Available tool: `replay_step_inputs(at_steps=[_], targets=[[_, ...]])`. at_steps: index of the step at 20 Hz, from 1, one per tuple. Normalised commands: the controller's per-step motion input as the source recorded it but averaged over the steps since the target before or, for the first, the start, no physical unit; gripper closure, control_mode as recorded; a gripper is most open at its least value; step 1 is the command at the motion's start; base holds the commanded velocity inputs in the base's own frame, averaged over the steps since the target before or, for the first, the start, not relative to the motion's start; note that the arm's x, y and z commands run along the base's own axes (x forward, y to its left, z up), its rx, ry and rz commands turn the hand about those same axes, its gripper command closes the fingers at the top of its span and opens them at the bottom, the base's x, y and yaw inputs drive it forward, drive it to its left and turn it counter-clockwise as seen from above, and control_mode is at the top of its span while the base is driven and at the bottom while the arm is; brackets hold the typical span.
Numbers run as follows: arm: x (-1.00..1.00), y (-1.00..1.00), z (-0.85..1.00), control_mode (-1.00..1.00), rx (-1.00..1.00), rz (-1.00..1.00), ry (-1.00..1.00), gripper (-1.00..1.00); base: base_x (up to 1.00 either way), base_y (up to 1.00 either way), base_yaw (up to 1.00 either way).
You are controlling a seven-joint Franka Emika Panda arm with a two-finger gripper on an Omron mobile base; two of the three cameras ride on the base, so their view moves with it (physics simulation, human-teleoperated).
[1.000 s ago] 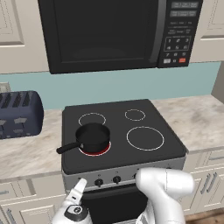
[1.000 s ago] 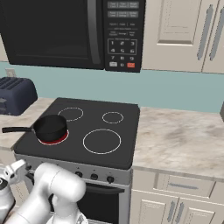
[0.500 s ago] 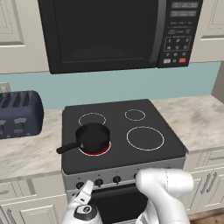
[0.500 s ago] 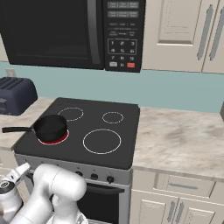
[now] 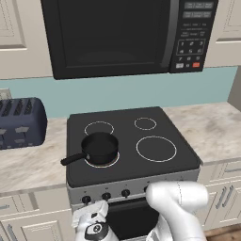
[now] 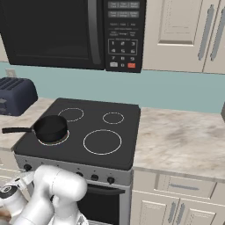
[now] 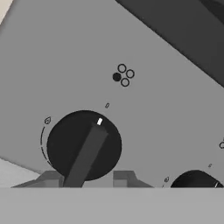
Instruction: Turn off the front left burner of the stove.
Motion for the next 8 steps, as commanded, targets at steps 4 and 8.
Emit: replay_step_inputs(at_steps=[4,8], targets=[[0.06,0.07,0.47,-1.00,0.48,0.00,-0.16,1.00,0.00,0.00,0.00],[0.06,0.03,0.60,-1.00,0.49,0.00,-0.13,1.00,0.00,0.00,0.00]])
